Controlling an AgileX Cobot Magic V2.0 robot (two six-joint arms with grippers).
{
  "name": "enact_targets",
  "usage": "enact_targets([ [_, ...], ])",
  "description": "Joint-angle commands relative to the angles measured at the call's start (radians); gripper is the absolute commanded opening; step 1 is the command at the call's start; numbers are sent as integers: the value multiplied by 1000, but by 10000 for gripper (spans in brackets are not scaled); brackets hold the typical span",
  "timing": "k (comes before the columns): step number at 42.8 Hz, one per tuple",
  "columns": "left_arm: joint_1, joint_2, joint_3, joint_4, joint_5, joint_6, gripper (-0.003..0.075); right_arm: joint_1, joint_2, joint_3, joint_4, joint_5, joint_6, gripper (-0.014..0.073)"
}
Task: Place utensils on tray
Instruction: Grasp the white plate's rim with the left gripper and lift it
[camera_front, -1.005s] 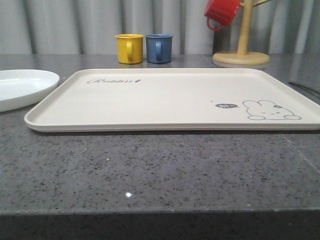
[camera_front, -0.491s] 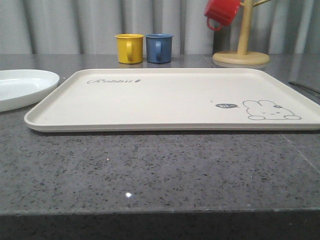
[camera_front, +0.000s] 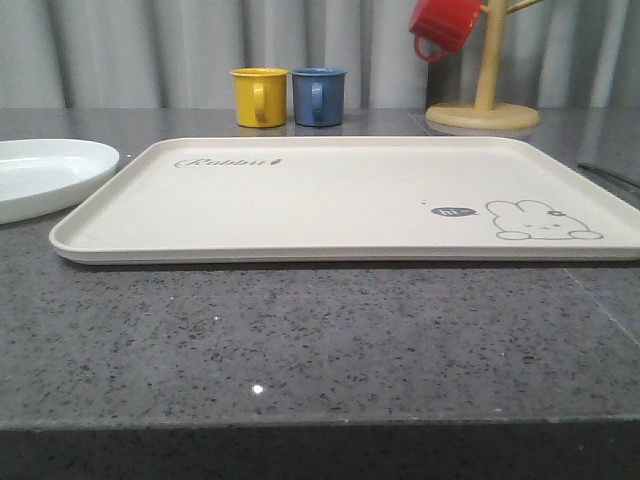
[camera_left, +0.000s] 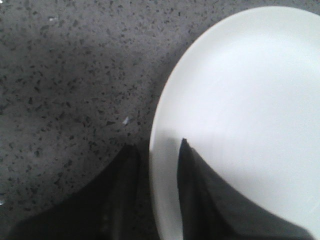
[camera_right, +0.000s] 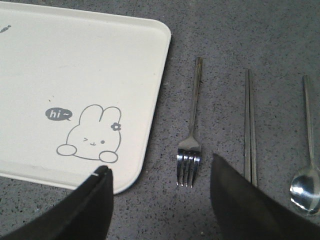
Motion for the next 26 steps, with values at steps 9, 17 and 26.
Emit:
enact_targets([
  [9,-2,-30,-54,-32,50,2,-20,-8,4,-33,-2,-65,-7,455],
  [17,-2,-57,-165,-90,150,2,-20,-8,4,-33,-2,-65,-7,455],
  [26,-94,-72,-267,-112,291,4,-20,-8,4,-33,-2,-65,-7,455],
])
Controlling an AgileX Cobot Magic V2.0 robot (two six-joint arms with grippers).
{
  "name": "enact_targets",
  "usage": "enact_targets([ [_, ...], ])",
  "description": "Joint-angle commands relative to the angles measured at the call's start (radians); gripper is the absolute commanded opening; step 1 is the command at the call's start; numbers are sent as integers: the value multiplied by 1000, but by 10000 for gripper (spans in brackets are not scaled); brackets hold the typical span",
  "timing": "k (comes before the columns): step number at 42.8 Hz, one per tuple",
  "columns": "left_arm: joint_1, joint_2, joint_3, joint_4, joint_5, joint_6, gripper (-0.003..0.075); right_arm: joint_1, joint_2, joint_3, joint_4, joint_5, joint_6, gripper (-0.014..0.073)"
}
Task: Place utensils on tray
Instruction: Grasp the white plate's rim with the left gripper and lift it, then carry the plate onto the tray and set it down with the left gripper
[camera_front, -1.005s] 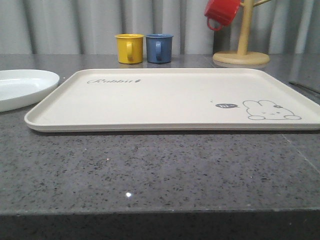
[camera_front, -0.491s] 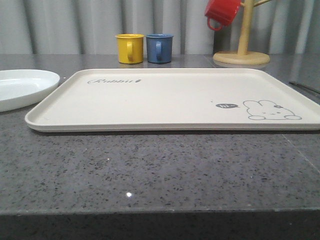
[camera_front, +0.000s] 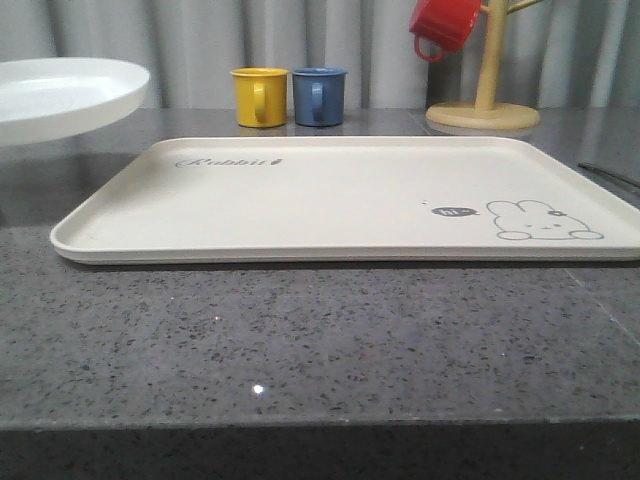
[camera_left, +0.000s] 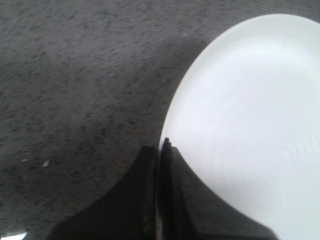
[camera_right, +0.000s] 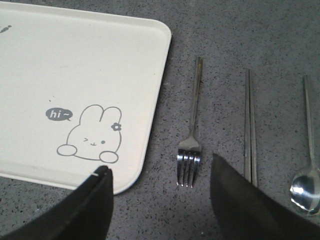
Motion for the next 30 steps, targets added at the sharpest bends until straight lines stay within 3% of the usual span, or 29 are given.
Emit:
enact_targets([
  [1,-69,-46,-55,-63,50,4,-20,-8,4,-33,-2,-65,-7,455],
  [17,-401,2,-58,-57,-27,4,-20,-8,4,-33,-2,-65,-7,455],
  [30,-455,99,-58,-54,-128,-16,-20,-8,4,-33,-2,-65,-7,455],
])
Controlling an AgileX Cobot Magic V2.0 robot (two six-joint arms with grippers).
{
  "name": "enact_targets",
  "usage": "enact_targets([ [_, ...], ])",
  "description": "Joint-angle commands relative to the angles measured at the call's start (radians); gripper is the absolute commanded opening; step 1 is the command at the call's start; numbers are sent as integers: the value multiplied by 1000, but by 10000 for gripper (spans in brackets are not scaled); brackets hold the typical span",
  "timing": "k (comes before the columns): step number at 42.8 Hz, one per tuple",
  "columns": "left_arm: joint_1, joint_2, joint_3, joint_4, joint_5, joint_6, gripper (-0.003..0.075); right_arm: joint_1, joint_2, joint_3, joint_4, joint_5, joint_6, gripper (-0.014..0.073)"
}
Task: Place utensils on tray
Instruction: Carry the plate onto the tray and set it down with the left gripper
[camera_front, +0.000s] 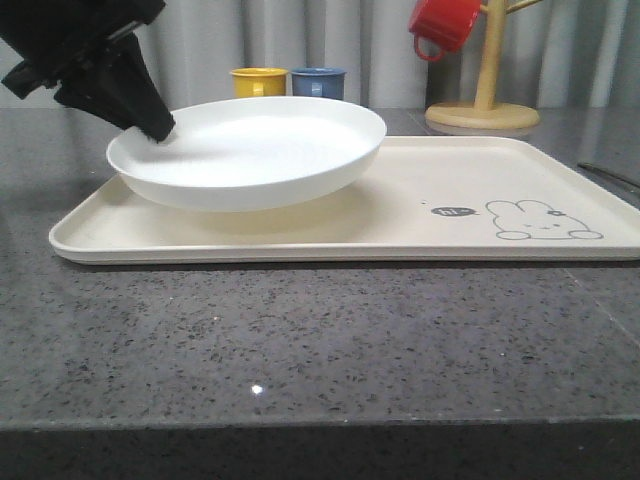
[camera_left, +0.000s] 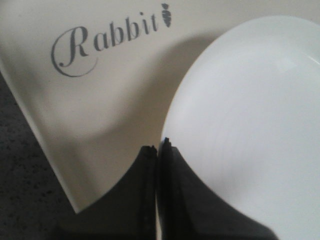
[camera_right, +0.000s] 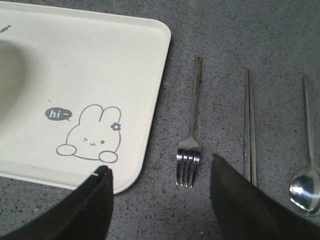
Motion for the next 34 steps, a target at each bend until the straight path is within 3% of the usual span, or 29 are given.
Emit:
enact_targets([
  [1,-8,-14,-32,-50,-47,-18,-20,-8,4,-33,-2,-65,-7,455],
  [6,-6,5,-32,1,-79,-42,-18,-8,4,-33,-2,-65,-7,455],
  [9,-6,7,-32,28,-75,-47,21,-8,4,-33,-2,-65,-7,455],
  [17,-6,5,-32,33,-65,-47,291,-8,4,-33,-2,-65,-7,455],
  [21,-6,-11,-36,49,-65,-47,371,-8,4,-33,-2,-65,-7,455],
  [34,-37,-190,-79,190,-60,-71,375,-8,4,-33,-2,-65,-7,455],
])
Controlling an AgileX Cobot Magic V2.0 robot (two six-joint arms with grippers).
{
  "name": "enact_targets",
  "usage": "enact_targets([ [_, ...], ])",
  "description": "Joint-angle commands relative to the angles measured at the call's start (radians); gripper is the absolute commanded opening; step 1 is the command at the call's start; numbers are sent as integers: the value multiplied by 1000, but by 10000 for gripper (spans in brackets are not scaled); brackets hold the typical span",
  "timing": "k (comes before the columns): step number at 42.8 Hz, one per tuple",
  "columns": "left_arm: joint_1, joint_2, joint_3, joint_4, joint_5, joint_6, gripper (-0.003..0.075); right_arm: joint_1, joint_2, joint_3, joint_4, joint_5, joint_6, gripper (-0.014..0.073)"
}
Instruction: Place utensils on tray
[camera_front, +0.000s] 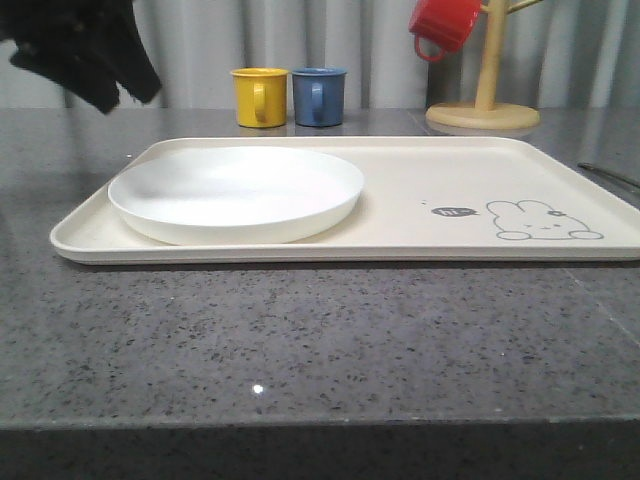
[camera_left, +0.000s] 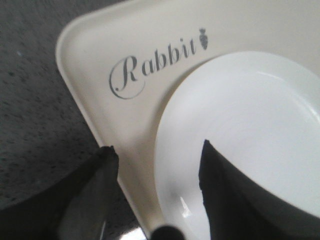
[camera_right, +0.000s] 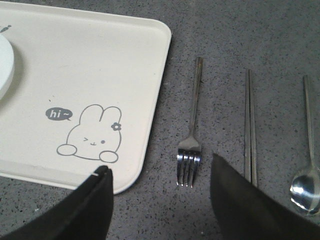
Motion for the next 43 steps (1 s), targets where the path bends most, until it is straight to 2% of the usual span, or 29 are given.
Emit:
enact_targets([
  [1,-39,-118,-37,19,-17,-24,374,-8,4,-33,-2,-65,-7,455],
  [9,-227,-270,34,212,-15,-117,367,-8,4,-33,-2,-71,-7,455],
  [12,-323,-339,99,320,-30,-204,367,-8,4,-33,-1,-72,-7,455],
  [17,-427,-455,210,491,-52,-372,367,-8,4,-33,-1,-73,-7,455],
  [20,-467,-522,289,513,-88,-407,367,-8,4,-33,-1,-70,-7,455],
  [27,-478,-653,417,509,-142,-417,367,-8,4,-33,13,-81,-7,455],
  [33,-478,-700,454,509,-140,-417,367,-8,14,-41,7,-68,-7,455],
  [43,-478,-705,454,509,-140,-417,367,-60,191,-197,7,99,-6,455],
])
